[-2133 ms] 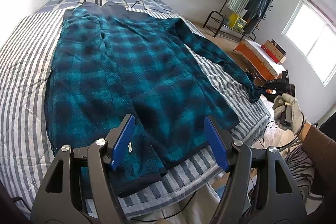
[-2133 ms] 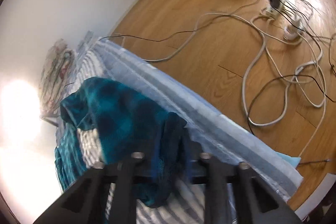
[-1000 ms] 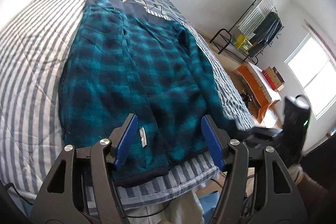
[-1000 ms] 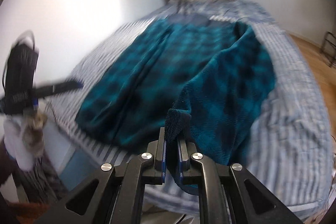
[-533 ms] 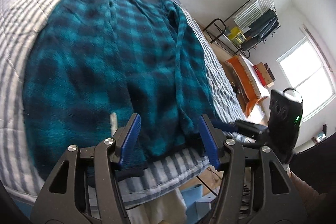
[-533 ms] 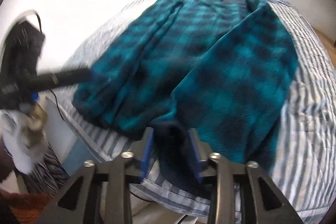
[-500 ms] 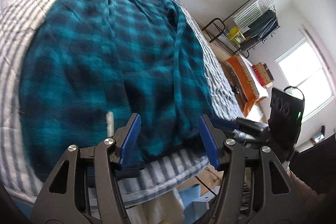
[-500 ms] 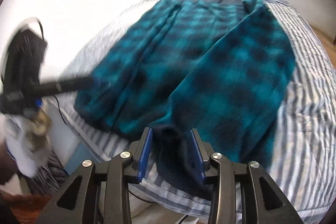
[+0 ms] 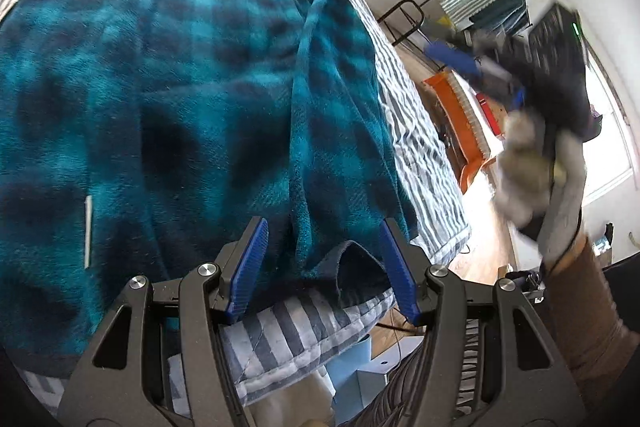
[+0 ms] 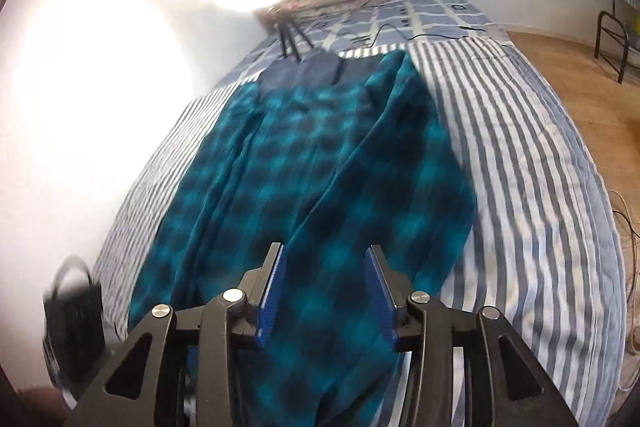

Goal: Fold large clothes

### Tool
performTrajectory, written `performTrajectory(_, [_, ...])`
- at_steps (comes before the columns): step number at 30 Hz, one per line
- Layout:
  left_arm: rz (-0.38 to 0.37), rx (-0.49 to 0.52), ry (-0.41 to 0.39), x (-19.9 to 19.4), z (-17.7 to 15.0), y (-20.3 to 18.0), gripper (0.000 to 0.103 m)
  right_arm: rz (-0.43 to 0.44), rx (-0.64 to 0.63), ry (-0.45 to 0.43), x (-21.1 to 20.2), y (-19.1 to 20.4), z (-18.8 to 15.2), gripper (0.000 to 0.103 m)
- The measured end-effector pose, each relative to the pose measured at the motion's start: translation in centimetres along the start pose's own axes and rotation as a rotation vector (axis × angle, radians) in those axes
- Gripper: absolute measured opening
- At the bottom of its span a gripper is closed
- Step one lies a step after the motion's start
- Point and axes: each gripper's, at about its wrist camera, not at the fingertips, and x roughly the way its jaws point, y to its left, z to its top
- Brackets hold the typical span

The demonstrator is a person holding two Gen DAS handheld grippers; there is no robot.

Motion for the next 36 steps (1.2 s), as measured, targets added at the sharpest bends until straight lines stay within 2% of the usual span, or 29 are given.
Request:
performTrajectory(3, [-0.009,0.002,0.011,0.7,0.1,0.1,0.059,-0.004,0.044,-0.006,1.4,-1.6,2.9,0.043])
performTrajectory(5, [-0.021,0.003,0.020,1.0,0.2,0.1,0.050,-0.014,0.076,-0.010,2.5,-2.7,4.9,0.043])
performTrajectory(10, [-0.038,0.021,0.050,2.0,0.4,0.1,0.017,-0.036,0.170,-0.029,5.6,-5.5,9.5,0.045])
performTrajectory(13, [-0.049,0.026,0.056,2.1,0.4,0.2,0.007,-0.034,0.223,-0.031,8.0,-6.7,12.1,0.045])
performTrajectory(18, [-0.061,0.037,0.040,1.5,0.6,0.1,0.004,-0.102,0.258,-0.009,12.2,-8.0,15.5,0.045])
performTrajectory(25, [-0.093,0.024,0.042,1.2,1.1,0.1,0.004,-0.157,0.269,0.026,16.2,-8.9,18.0,0.044])
performTrajectory(26, [-0.088,0.016,0.040,1.3,1.2,0.1,0.004,-0.163,0.269,0.034,16.6,-9.0,18.1,0.037])
performTrajectory(27, [-0.083,0.008,0.043,1.4,1.3,0.2,0.011,-0.166,0.264,0.048,17.1,-9.1,18.2,0.031])
performTrajectory(28, [-0.086,0.000,0.053,1.7,1.4,0.3,0.028,-0.171,0.256,0.058,17.4,-9.0,18.2,0.015])
performTrajectory(29, [-0.087,-0.008,0.056,1.8,1.5,0.5,0.035,-0.185,0.241,0.067,17.5,-8.9,18.2,0.002])
performTrajectory(32, [-0.091,-0.001,0.048,2.0,1.5,0.5,0.037,-0.227,0.201,0.044,16.4,-8.1,18.2,0.000])
performTrajectory(34, [-0.058,0.020,0.043,2.3,1.5,0.3,0.000,-0.257,0.175,0.024,15.1,-7.2,18.4,0.000])
performTrajectory(36, [-0.052,0.026,0.045,2.4,1.5,0.3,0.000,-0.268,0.122,-0.002,13.9,-5.5,18.8,0.000])
